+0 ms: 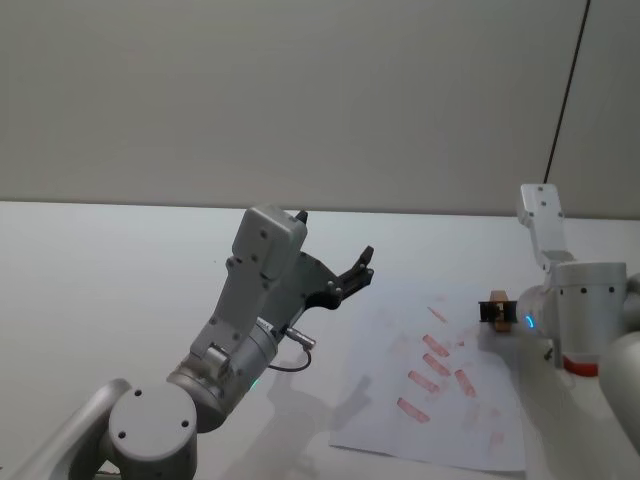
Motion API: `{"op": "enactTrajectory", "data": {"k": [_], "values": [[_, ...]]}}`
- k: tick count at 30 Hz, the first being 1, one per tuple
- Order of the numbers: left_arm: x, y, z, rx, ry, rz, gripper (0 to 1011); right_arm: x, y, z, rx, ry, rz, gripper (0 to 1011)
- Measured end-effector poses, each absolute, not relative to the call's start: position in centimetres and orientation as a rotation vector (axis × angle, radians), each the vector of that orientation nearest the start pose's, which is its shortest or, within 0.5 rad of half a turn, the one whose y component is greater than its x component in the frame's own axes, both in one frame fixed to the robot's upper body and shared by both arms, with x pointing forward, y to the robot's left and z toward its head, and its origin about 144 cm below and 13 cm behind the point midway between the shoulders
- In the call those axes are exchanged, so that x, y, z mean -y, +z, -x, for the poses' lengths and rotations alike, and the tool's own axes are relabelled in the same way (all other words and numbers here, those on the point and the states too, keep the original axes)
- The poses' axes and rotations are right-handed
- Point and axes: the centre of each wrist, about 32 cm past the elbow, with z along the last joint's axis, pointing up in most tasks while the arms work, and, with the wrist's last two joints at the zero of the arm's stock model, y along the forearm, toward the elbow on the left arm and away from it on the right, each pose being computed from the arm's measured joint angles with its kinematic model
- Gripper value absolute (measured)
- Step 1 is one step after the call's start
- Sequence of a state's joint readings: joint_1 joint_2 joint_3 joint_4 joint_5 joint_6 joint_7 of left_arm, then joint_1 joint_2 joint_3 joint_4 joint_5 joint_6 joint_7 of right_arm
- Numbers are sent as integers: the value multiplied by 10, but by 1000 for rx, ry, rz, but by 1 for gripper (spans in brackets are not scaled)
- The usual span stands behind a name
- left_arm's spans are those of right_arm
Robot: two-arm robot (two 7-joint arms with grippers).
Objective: Use the one hand to pick up the stamp and affix it onto the A4 paper.
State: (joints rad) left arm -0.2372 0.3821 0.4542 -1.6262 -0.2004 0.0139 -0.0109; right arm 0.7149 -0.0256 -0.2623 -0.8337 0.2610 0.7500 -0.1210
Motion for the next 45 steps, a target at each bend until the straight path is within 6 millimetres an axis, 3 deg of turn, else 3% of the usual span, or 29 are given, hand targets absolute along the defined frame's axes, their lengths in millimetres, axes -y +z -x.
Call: {"op": "enactTrajectory", "data": {"k": [17,24,32,45], "values": [[-198,1204,-492,268,1124,-61,1002,152,1187,-629,-591,-1370,578,218],[-198,1204,-492,268,1124,-61,1002,152,1190,-626,-579,-1367,541,218],[-198,1204,-492,268,1124,-61,1002,151,1205,-623,-550,-1345,472,219],[-198,1204,-492,268,1124,-61,1002,153,1248,-618,-434,-1319,342,219]]}}
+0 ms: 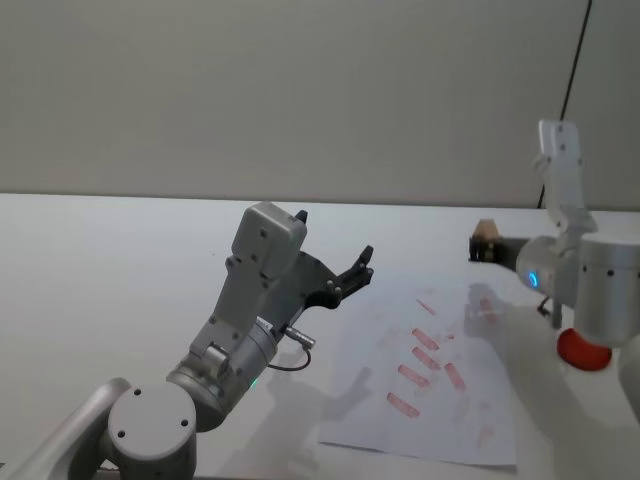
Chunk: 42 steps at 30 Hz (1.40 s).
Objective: Use the one hand to pick up the stamp and affix it onto the A4 paper.
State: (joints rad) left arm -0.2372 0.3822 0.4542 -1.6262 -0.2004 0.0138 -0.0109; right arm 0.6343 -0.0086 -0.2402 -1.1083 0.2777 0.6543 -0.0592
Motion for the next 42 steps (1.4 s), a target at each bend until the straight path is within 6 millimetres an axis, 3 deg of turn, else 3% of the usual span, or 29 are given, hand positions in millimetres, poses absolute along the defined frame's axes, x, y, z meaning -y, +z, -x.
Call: {"op": "enactTrajectory", "data": {"k": [16,32,42], "values": [[-198,1204,-492,268,1124,-61,1002,172,1269,-603,-417,-1306,331,219],[-198,1204,-492,268,1124,-61,1002,221,1262,-560,-495,-1330,411,218],[-198,1204,-492,268,1124,-61,1002,239,1258,-542,-509,-1341,453,219]]}}
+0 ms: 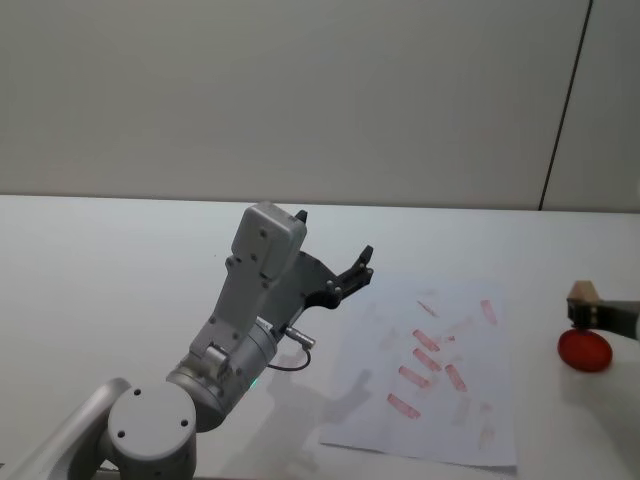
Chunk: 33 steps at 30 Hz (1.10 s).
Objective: Use the one hand to pick up the stamp and affix it onto the A4 paper.
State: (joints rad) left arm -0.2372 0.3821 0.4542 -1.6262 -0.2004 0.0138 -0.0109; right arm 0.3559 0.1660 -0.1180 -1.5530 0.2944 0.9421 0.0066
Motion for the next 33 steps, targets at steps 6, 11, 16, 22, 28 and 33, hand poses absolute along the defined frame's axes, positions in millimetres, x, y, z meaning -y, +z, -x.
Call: {"op": "enactTrajectory", "data": {"k": [6,11,16,22,28,33], "values": [[-198,1204,-492,268,1124,-61,1002,246,1256,-536,-518,-1347,475,219],[-198,1204,-492,268,1124,-61,1002,253,1254,-534,-528,-1355,488,219],[-198,1204,-492,268,1124,-61,1002,257,1253,-536,-540,-1362,493,219],[-198,1204,-492,268,1124,-61,1002,261,1250,-543,-560,-1370,498,219],[-198,1204,-492,268,1124,-61,1002,263,1247,-551,-584,-1374,503,218],[-198,1204,-492,268,1124,-61,1002,263,1244,-556,-598,-1375,508,219]]}}
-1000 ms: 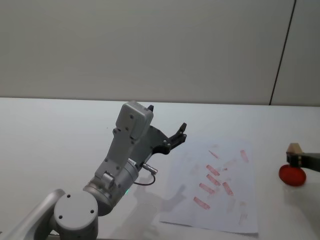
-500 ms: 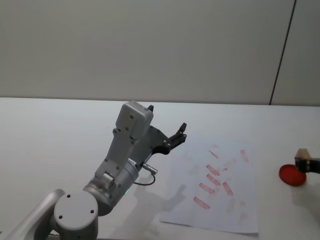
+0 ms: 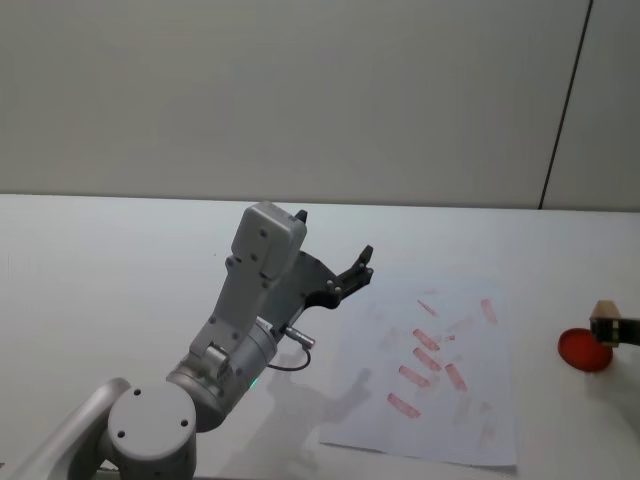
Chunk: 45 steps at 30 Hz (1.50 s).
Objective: Use the one hand to pick up the stamp and affix it onto the A4 paper.
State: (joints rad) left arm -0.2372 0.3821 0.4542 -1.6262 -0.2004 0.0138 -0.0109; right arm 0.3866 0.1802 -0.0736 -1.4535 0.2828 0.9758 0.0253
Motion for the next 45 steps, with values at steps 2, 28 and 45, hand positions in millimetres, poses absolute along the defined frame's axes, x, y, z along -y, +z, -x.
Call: {"op": "enactTrajectory", "data": {"k": [2,28,45], "values": [[-198,1204,-492,268,1124,-61,1002,263,1243,-558,-604,-1375,512,219],[-198,1204,-492,268,1124,-61,1002,250,1231,-573,-550,-1367,594,219],[-198,1204,-492,268,1124,-61,1002,245,1222,-571,-535,-1359,625,219]]}}
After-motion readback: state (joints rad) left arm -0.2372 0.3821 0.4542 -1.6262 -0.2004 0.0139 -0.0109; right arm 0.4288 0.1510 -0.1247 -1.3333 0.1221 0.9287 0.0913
